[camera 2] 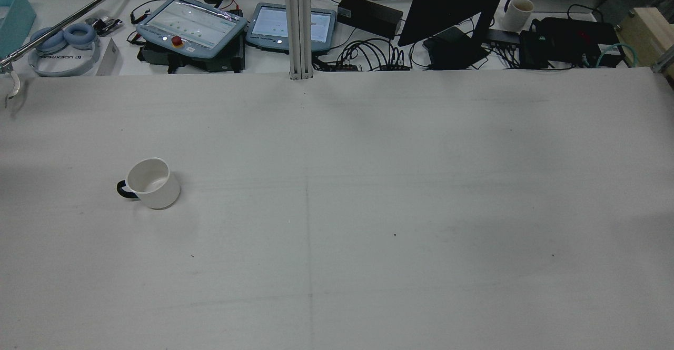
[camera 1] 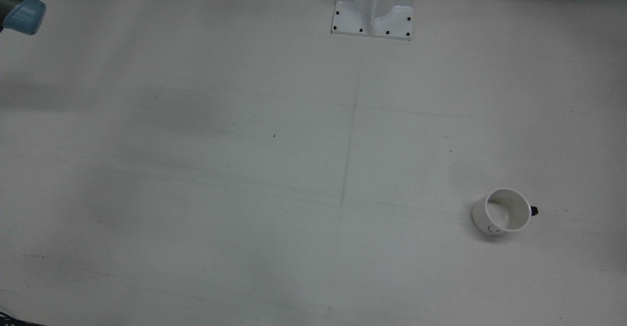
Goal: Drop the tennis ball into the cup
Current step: 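Lower the left hand holding the tennis ball toward the white mug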
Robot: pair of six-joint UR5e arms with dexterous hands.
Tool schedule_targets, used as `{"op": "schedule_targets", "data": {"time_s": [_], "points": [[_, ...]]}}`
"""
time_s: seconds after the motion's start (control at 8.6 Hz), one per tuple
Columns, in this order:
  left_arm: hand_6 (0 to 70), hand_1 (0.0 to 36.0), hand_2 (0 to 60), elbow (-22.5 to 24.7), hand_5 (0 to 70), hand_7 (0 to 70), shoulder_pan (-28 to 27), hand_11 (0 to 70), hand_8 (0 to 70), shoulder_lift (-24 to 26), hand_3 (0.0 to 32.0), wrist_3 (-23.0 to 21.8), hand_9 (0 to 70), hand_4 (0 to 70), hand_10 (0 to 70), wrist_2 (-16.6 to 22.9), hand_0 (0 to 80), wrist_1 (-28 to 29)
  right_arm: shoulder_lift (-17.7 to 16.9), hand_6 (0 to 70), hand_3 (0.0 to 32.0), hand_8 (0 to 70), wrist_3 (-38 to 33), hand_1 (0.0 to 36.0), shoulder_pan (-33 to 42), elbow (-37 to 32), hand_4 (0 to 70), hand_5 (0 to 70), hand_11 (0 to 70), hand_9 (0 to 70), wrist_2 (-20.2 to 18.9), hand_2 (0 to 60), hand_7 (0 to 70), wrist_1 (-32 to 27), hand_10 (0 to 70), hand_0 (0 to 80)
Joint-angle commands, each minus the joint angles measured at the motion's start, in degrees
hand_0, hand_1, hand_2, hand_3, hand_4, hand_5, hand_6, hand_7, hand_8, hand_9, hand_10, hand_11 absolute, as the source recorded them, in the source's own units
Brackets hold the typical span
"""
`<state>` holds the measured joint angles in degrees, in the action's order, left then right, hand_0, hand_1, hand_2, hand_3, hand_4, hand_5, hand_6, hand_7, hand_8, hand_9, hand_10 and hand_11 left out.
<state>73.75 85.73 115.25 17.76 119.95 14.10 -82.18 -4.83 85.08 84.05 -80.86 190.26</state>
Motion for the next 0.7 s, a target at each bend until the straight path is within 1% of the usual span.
{"op": "schedule_targets", "data": {"time_s": [0.0,0.12,0.23,0.35,0.47,0.58], "points": [[70.0,36.0,60.0,13.9,30.8,70.0,-4.0,63.7,56.5,-11.5,0.0,0.1,70.0,51.5,43.0,0.8,80.0,2.9,-0.1,0.0,0.0,0.0,0.0,0.0,0.0,0.1,0.0,0.0,0.0,0.0,0.0,0.0,0.0,0.0,0.0,0.0],[70.0,36.0,60.0,15.2,29.7,70.0,-7.6,63.0,56.3,-12.9,0.0,0.1,70.0,52.4,42.6,0.8,80.0,3.1,0.0,0.0,0.0,0.0,0.0,0.0,0.0,0.1,0.0,0.0,0.0,0.0,0.0,0.0,0.0,0.0,0.0,0.0],[70.0,36.0,60.0,15.7,33.1,70.0,-10.3,62.2,56.3,-13.4,0.0,0.1,70.0,52.3,42.0,0.9,80.0,3.3,0.0,0.0,0.0,0.0,0.0,0.0,0.0,0.0,0.0,0.0,0.0,0.0,0.0,0.0,0.0,0.0,0.0,0.0],[70.0,36.0,60.0,17.5,32.1,70.0,-13.2,62.2,56.5,-13.4,0.0,0.0,70.0,53.3,41.9,0.8,80.0,1.4,0.0,0.0,0.0,0.0,0.0,0.0,0.0,0.1,0.0,0.0,0.0,0.0,0.0,0.0,0.0,0.0,0.0,0.0],[70.0,36.0,60.0,20.7,30.6,70.0,-16.1,62.3,56.4,-13.1,0.0,0.0,70.0,55.1,42.0,0.8,80.0,-1.6,0.0,0.0,0.0,0.0,0.0,0.0,0.0,0.1,0.0,0.0,0.0,0.0,0.0,0.0,0.0,0.0,0.0,0.0],[70.0,36.0,60.0,22.5,30.6,70.0,-18.0,62.4,57.3,-12.3,0.0,0.1,70.0,56.1,42.0,0.7,80.0,-4.2,0.0,0.0,0.0,0.0,0.0,0.0,0.0,0.1,0.0,0.0,0.0,0.0,0.0,0.0,0.0,0.0,0.0,0.0]]}}
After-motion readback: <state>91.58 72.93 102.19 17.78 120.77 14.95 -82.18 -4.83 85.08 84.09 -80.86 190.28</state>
